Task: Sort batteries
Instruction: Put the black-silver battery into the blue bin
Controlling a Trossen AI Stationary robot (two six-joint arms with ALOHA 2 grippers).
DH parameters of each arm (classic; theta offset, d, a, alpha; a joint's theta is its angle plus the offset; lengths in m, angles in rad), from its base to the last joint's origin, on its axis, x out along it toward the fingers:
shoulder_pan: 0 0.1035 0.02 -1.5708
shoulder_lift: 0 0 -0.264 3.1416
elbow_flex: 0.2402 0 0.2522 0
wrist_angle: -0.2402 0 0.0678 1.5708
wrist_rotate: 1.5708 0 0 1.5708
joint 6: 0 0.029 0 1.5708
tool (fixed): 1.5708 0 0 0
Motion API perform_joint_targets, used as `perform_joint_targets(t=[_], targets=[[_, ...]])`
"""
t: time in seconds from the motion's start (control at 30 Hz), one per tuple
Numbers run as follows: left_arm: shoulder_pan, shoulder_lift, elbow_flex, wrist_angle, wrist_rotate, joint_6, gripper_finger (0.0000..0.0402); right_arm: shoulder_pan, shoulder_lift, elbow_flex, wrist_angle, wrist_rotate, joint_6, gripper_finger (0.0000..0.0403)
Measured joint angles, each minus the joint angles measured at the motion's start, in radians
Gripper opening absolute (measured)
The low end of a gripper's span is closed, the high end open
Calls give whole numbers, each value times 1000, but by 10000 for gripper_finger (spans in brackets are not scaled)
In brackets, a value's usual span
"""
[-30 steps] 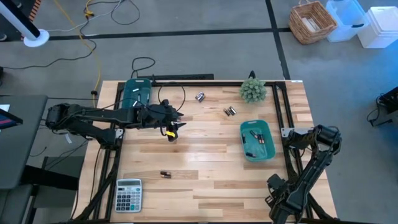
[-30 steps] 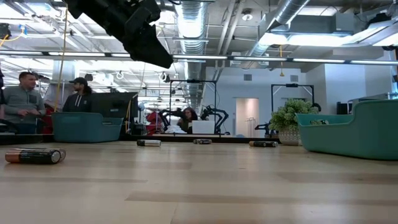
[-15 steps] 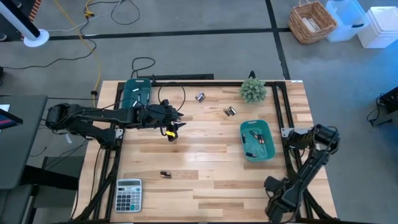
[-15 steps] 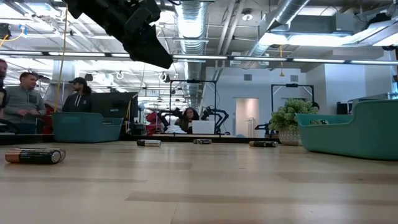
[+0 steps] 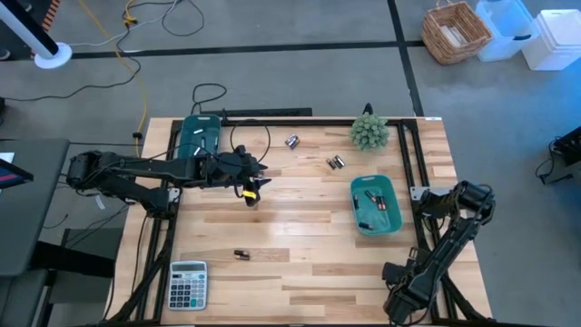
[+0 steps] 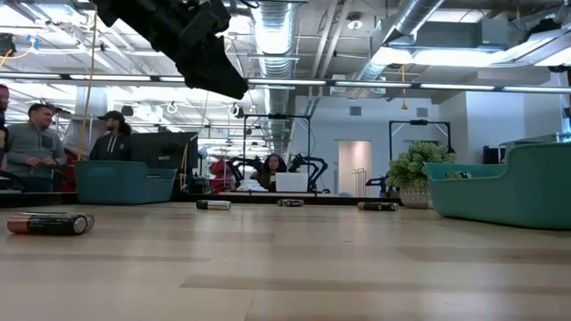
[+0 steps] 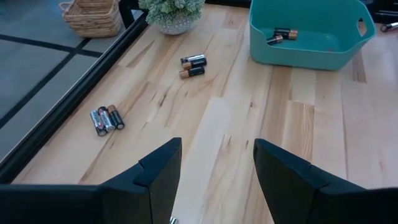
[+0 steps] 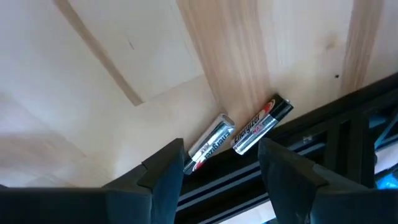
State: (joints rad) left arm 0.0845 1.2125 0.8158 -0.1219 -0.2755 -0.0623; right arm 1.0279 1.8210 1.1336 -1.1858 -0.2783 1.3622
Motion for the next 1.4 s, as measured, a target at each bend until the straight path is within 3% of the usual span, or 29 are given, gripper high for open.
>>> perform_joint_targets(t=[0.23,0.97,1.23,1.4], targets=[[0,0,0,0,-2,-10,194,21,0,-4,0,4,-33,235],[5,0,0,9,-25,24,194,165,0,-20,102,77,145,235],[10,0,0,10,-27,25,194,171,0,-21,89,93,175,235],[10,0,0,13,-27,25,194,176,0,-59,172,95,166,235]])
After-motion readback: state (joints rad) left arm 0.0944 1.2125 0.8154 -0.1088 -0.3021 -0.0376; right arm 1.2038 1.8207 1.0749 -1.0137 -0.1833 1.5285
